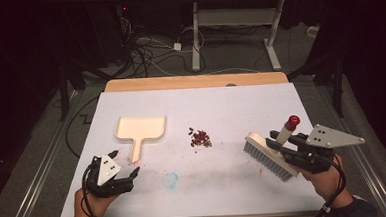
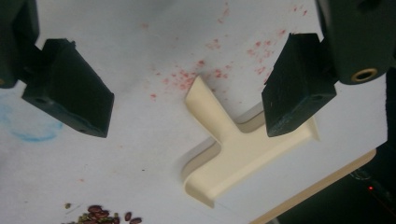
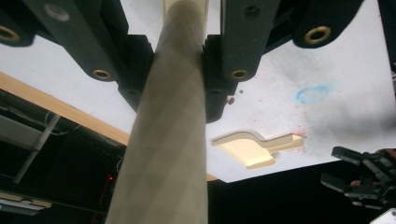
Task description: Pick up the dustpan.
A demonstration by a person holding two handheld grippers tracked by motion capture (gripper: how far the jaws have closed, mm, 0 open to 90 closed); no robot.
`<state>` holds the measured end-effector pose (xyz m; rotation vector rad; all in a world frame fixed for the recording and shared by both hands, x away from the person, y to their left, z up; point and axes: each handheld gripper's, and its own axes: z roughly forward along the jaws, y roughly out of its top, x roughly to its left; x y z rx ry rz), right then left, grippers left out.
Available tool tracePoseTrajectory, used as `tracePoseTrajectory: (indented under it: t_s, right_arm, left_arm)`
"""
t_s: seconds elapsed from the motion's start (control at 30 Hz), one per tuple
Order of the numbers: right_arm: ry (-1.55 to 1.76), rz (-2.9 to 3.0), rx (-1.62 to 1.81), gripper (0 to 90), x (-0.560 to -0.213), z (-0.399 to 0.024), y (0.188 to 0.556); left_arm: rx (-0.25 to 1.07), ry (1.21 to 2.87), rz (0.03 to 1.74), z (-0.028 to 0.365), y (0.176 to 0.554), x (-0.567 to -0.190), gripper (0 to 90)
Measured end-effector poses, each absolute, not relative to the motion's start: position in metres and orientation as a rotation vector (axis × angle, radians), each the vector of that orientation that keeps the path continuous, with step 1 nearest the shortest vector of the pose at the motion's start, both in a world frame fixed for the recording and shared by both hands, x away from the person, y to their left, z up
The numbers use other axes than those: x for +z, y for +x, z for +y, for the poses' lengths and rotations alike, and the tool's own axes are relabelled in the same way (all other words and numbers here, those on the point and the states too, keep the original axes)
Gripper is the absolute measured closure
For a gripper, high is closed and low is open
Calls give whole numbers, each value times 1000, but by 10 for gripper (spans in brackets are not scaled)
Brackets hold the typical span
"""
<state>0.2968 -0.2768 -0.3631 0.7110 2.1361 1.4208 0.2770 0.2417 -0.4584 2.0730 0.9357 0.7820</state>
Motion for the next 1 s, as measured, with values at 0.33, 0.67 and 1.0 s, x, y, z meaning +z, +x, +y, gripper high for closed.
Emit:
tracePoseTrajectory:
  t_s: [0.33, 0.67, 1.0]
  right_arm:
    - [689, 2125, 1399, 703, -363, -273, 293]
    - [682, 2132, 1376, 703, -365, -265, 288]
    - [687, 2140, 1372, 703, -368, -267, 292]
  left_arm:
    - [693, 2069, 1055, 249, 299, -463, 180]
    - [488, 2055, 1297, 251, 338, -480, 201]
    - [410, 2083, 1336, 230, 382, -497, 273]
